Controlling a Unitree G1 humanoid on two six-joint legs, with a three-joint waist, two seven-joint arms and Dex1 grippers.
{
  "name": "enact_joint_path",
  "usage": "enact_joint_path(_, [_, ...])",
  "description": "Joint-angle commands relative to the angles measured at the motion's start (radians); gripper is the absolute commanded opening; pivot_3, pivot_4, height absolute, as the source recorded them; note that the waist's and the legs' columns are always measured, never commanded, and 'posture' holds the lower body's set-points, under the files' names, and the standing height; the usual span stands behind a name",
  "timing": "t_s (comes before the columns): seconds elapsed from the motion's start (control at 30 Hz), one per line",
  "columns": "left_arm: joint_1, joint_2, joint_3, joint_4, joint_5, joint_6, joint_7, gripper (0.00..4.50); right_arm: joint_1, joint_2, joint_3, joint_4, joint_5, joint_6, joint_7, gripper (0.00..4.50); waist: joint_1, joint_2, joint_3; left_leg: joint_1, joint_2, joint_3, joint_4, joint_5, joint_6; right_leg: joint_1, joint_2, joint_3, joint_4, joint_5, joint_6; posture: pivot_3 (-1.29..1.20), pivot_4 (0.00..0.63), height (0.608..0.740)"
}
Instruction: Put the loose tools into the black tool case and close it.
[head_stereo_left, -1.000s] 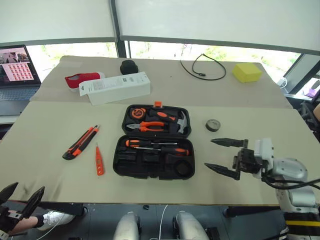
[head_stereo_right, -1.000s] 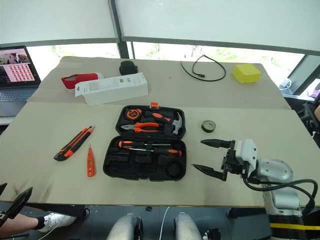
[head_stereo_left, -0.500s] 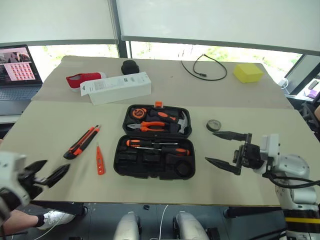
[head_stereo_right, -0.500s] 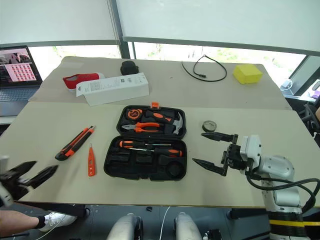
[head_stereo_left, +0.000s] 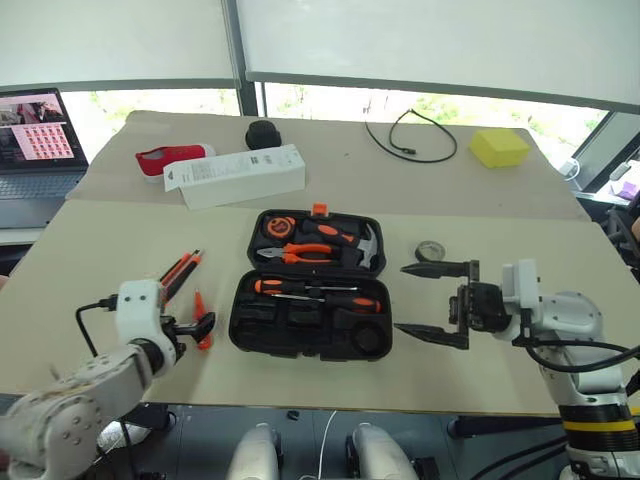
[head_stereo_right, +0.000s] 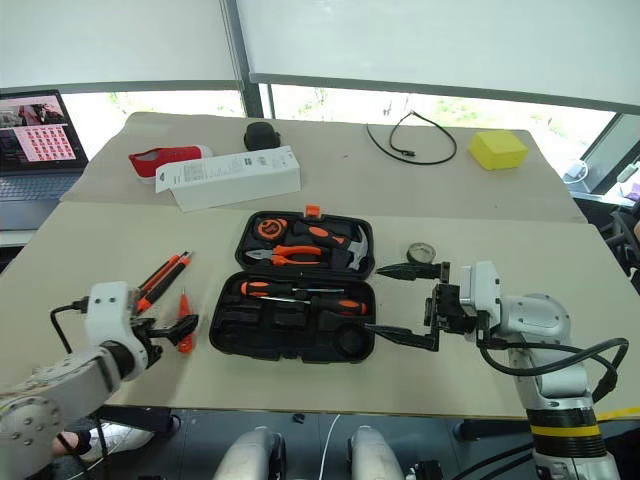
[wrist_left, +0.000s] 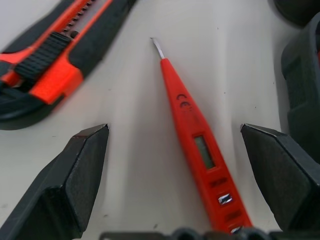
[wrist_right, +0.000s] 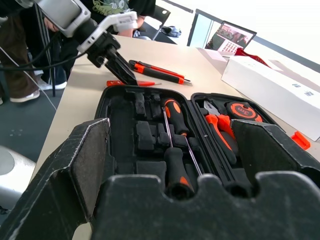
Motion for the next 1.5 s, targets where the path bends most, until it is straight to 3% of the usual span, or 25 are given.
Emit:
enact_joint_path(0.03, [-0.027,-0.044,-0.044,0.008,0.047,0.046,0.043,4.5,-0.01,0.003,-0.008,-0.04,0.036,0.009,-0.011,4.48,0.0,0.0,0.0,0.0,0.0,0.0,0.0,0.0,0.0,0.0,0.0,0.0,0.0,0.0,0.0,0.0,0.15,0.74])
enact_joint_path(0.07, [-0.034,-0.053,-0.06,0.014,0.06,0.054,0.045,4.5,-0.011,0.003,-0.006,-0.041,0.036,0.01,-0.013,4.48,0.001,0.0,0.0,0.001,0.0,0.0,0.0,0.0,0.0,0.001,0.0,0.0,0.0,0.0,0.0,0.0,0.15,0.74])
enact_joint_path(0.17, [-0.045,-0.096,-0.089,0.033,0.083,0.089,0.052,3.75,-0.011,0.007,-0.004,-0.049,0.038,0.018,-0.023,4.5,0.006,0.001,0.0,0.003,-0.001,0.0,0.0,0.0,0.0,0.003,0.0,0.0,0.0,0.0,0.0,0.0,0.15,0.74])
enact_joint_path(0.5, [0.035,-0.067,-0.026,-0.01,0.187,0.049,-0.03,0.46,-0.002,-0.012,-0.008,-0.073,0.053,0.048,-0.032,4.5,0.005,0.006,-0.003,0.005,-0.001,0.0,0.0,0.0,0.0,0.006,-0.001,0.0,-0.003,0.0,0.001,0.0,0.15,0.74])
enact_joint_path(0.67, [0.016,-0.005,0.08,-0.015,0.116,-0.104,-0.26,0.46,0.007,-0.027,-0.017,-0.086,0.062,0.063,-0.038,4.5,-0.002,0.004,-0.002,0.004,0.0,0.001,-0.002,0.0,0.0,0.004,0.0,0.001,-0.004,0.0,0.0,0.0,0.15,0.74])
enact_joint_path(0.83, [0.074,0.263,0.089,0.02,0.073,-0.312,-0.806,0.46,0.035,-0.056,-0.052,-0.113,0.074,0.099,-0.066,4.5,0.0,0.0,0.001,0.0,0.0,0.001,-0.002,0.001,-0.001,0.0,0.0,0.0,-0.003,-0.001,-0.001,0.0,0.15,0.74])
enact_joint_path(0.93, [-0.018,0.362,0.002,0.146,0.137,-0.536,-1.118,0.46,0.048,-0.099,-0.074,-0.14,0.098,0.176,-0.088,4.5,0.004,0.002,0.002,-0.001,-0.001,0.003,-0.003,0.0,-0.001,-0.001,-0.002,0.0,-0.007,-0.001,-0.001,0.0,0.15,0.74])
enact_joint_path(1.07, [-0.218,0.5,-0.297,0.277,0.327,-0.689,-1.368,0.46,0.074,-0.145,-0.07,-0.173,0.072,0.199,-0.094,4.5,0.02,0.002,0.003,-0.003,0.0,0.003,-0.003,0.001,-0.002,-0.001,-0.001,-0.001,-0.011,-0.004,-0.006,0.0,0.15,0.74])
enact_joint_path(1.3, [-0.483,0.467,-0.658,0.451,0.607,-0.835,-1.51,0.46,0.058,-0.14,-0.039,-0.227,0.059,0.225,-0.149,4.5,0.013,0.002,0.003,-0.009,0.0,0.003,-0.004,0.0,0.0,-0.003,0.001,0.0,-0.016,0.002,0.004,0.0,0.15,0.74])
enact_joint_path(1.5, [-0.569,0.398,-0.762,0.537,0.717,-0.862,-1.524,0.46,0.068,-0.124,-0.026,-0.262,0.061,0.237,-0.187,4.5,0.018,0.002,0.003,-0.014,0.0,0.003,-0.004,0.0,0.0,-0.007,0.002,0.0,-0.015,0.002,0.004,0.0,0.15,0.74])
